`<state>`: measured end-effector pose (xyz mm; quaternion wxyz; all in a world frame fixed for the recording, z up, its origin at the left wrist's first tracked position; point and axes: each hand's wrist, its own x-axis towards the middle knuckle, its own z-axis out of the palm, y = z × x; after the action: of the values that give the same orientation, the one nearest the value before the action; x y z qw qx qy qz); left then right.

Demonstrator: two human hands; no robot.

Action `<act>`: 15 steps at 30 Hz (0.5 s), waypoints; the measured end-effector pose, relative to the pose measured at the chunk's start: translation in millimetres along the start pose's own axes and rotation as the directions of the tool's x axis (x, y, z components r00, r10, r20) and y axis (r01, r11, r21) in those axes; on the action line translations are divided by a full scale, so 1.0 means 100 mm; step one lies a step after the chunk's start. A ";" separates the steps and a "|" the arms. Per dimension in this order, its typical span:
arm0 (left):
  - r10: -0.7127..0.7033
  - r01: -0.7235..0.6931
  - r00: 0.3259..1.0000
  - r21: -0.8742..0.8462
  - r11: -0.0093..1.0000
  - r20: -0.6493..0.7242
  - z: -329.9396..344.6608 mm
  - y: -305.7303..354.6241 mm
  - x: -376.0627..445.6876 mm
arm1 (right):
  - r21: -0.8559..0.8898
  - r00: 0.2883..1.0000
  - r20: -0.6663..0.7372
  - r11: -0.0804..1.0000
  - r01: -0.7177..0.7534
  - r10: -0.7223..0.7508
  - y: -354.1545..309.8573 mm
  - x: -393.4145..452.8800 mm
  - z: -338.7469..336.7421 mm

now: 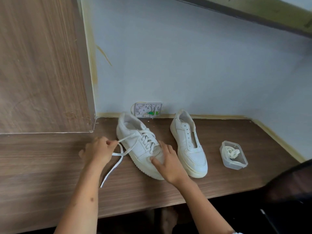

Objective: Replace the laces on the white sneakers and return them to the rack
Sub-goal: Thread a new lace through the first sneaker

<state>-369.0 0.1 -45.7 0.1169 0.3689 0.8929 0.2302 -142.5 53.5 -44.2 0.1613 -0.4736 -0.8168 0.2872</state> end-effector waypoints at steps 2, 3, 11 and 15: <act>0.076 -0.077 0.996 -0.017 0.997 -0.035 0.03 0.01 -0.01 | -0.104 0.998 -0.022 0.993 0.063 -0.066 0.02 0.02 0.00; 0.146 -0.152 0.984 -0.053 0.987 -0.104 0.04 0.03 -0.02 | -0.139 0.996 -0.041 0.988 0.068 -0.075 0.02 0.03 0.01; 0.473 -0.519 0.815 -0.060 0.852 -0.335 0.16 0.33 -0.09 | -0.344 0.980 -0.137 0.935 0.092 -0.147 0.01 0.08 0.16; 0.335 -0.374 0.867 -0.038 0.927 -0.368 0.07 0.25 -0.07 | -0.343 0.979 -0.135 0.934 0.097 -0.151 0.02 0.08 0.16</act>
<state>-346.4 13.3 -38.8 -0.0707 0.4719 0.8024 0.3583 -153.4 55.9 -58.6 0.1609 -0.4627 -0.8666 0.0948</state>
